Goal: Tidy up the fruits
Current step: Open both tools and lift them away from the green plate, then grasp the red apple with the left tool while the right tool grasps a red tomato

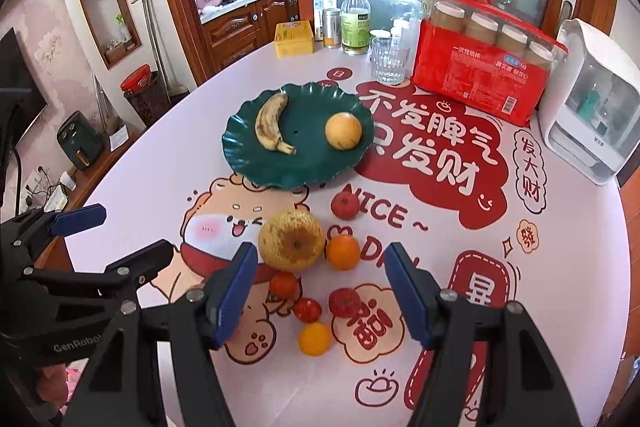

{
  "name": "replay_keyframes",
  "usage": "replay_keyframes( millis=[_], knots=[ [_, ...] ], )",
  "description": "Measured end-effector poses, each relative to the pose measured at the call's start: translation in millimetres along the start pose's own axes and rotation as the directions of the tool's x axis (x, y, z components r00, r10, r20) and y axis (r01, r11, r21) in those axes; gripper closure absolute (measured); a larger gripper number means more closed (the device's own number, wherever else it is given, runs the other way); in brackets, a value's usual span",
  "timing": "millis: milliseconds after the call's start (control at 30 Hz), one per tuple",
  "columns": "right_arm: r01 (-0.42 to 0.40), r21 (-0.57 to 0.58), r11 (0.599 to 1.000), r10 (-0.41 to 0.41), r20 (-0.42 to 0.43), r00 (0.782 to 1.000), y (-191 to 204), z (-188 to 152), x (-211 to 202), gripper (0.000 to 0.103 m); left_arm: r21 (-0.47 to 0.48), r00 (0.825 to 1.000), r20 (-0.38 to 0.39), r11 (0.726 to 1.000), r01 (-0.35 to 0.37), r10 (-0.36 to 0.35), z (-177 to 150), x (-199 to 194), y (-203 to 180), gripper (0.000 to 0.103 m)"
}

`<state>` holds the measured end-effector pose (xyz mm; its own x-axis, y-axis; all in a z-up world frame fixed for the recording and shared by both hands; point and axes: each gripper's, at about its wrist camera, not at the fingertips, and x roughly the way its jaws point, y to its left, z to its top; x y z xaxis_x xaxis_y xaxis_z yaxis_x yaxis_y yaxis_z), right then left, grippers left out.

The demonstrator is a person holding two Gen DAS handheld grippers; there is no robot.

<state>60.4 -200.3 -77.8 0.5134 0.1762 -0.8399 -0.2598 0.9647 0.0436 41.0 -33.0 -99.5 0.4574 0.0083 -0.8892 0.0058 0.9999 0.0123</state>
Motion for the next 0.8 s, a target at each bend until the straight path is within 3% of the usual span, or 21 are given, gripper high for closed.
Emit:
replay_keyframes(
  millis=[133,800],
  knots=[
    [-0.005,0.002,1.000,0.005,-0.014,1.000,-0.8,-6.9,2.6,0.037,0.010,1.000,-0.014,1.000,-0.009,0.009,-5.0,5.2,-2.9,0.025],
    [0.011,0.027,1.000,-0.008,-0.116,0.993,-17.6,-48.7,30.1,0.037,-0.042,0.983,-0.179,0.999,0.032,-0.039,-35.4,52.2,3.7,0.025]
  ],
)
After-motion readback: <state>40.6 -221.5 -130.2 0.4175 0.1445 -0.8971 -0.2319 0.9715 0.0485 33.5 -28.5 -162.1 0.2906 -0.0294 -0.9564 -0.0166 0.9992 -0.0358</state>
